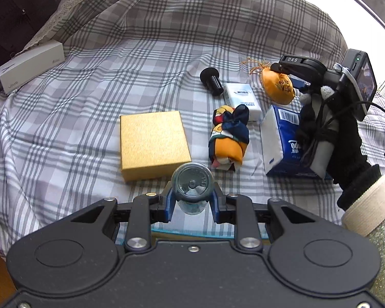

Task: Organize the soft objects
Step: 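Grasp and lift the dark glass bottle with the left tool while the right tool holds the pouch, then carry the bottle and orange pouch over the gold tray and open both tools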

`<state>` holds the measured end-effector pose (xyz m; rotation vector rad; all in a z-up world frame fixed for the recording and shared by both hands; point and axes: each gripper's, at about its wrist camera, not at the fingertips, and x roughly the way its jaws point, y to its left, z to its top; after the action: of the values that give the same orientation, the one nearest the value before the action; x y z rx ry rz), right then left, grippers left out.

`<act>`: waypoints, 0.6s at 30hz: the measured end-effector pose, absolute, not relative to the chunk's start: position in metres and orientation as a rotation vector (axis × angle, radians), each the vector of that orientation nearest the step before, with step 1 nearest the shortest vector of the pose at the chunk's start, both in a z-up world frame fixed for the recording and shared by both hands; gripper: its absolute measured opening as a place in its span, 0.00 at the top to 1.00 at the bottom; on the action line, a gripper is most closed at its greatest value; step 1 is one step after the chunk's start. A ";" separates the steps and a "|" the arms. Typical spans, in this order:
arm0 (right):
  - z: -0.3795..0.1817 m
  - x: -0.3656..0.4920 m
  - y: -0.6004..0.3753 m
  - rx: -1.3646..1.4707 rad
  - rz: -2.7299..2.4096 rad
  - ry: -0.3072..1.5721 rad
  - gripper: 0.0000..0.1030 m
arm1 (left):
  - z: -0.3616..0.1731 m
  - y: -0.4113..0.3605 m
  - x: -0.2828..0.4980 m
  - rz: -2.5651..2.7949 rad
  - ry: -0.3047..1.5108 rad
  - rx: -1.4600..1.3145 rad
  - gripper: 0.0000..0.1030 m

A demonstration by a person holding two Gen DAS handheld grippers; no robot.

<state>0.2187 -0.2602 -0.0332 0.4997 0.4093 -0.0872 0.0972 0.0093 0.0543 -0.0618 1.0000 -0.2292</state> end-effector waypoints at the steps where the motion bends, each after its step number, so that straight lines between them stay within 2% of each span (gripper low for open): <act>1: -0.032 0.217 -0.260 0.495 -0.083 0.398 0.62 | 0.053 0.011 0.092 -0.227 0.999 -0.060 0.74; 18: -0.011 0.211 -0.256 0.446 -0.094 0.383 0.62 | 0.030 0.031 0.052 -0.205 1.044 -0.104 0.74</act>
<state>0.2107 -0.2558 -0.0113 0.4458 0.3833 -0.0943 0.0522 0.0307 0.0299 -0.1044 1.0438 -0.2046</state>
